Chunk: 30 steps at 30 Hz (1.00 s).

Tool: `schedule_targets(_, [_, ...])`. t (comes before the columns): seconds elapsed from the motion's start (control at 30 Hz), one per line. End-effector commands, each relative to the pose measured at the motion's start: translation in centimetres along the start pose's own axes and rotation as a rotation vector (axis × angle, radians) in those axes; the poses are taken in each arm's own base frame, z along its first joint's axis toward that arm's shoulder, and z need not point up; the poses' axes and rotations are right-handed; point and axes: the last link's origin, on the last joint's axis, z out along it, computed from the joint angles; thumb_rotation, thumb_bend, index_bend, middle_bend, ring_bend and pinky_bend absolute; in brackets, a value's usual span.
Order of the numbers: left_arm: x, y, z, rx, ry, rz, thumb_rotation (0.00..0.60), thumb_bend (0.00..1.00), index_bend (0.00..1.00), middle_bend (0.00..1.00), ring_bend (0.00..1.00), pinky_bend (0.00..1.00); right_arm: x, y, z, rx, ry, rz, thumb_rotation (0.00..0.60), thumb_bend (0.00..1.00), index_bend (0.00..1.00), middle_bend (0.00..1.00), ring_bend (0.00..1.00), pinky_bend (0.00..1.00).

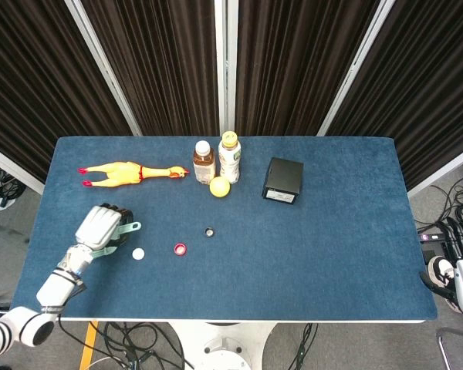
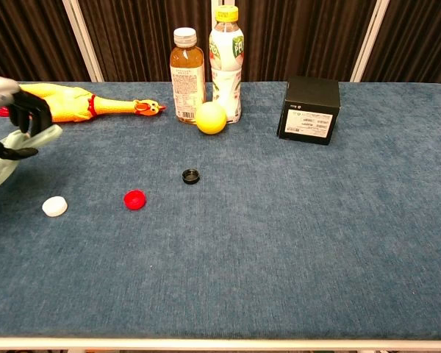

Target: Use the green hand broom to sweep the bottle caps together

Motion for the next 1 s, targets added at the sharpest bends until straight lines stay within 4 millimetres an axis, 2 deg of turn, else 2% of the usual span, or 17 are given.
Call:
schedule_targets(0.03, [0.0, 0.3, -2.0, -0.013, 0.021, -0.125, 0.600, 0.40, 0.51, 0.59, 0.48, 0.43, 0.1, -0.1, 0.0, 0.006, 0.001, -0.001, 0.600, 0.09, 0.00, 0.04, 0.00, 0.00])
schedule_targets(0.17, [-0.5, 1.3, -2.4, -0.002, -0.003, -0.204, 0.600, 0.39, 0.51, 0.59, 0.48, 0.43, 0.3, -0.1, -0.1, 0.006, 0.005, 0.000, 0.600, 0.09, 0.00, 0.04, 0.00, 0.00])
schedule_targets(0.33, [-1.4, 2.5, -1.9, 0.024, 0.011, -0.247, 0.600, 0.39, 0.51, 0.59, 0.48, 0.44, 0.3, 0.0, -0.3, 0.001, 0.004, 0.004, 0.600, 0.09, 0.00, 0.04, 0.00, 0.00])
schedule_targets(0.57, [-2.2, 4.7, -0.4, 0.074, 0.061, -0.352, 0.600, 0.40, 0.51, 0.59, 0.48, 0.47, 0.3, 0.3, -0.4, -0.007, 0.000, 0.006, 0.600, 0.09, 0.00, 0.04, 0.00, 0.00])
schedule_targets(0.83, [-3.2, 7.3, 1.2, 0.074, 0.059, -0.348, 0.600, 0.41, 0.51, 0.59, 0.48, 0.49, 0.3, 0.6, -0.5, -0.013, -0.002, 0.010, 0.600, 0.09, 0.00, 0.04, 0.00, 0.00])
schedule_targets(1.0, [-3.3, 9.6, 2.7, 0.057, 0.067, -0.402, 0.600, 0.41, 0.51, 0.59, 0.48, 0.49, 0.2, 0.8, -0.5, -0.018, -0.005, 0.011, 0.600, 0.09, 0.00, 0.05, 0.00, 0.00])
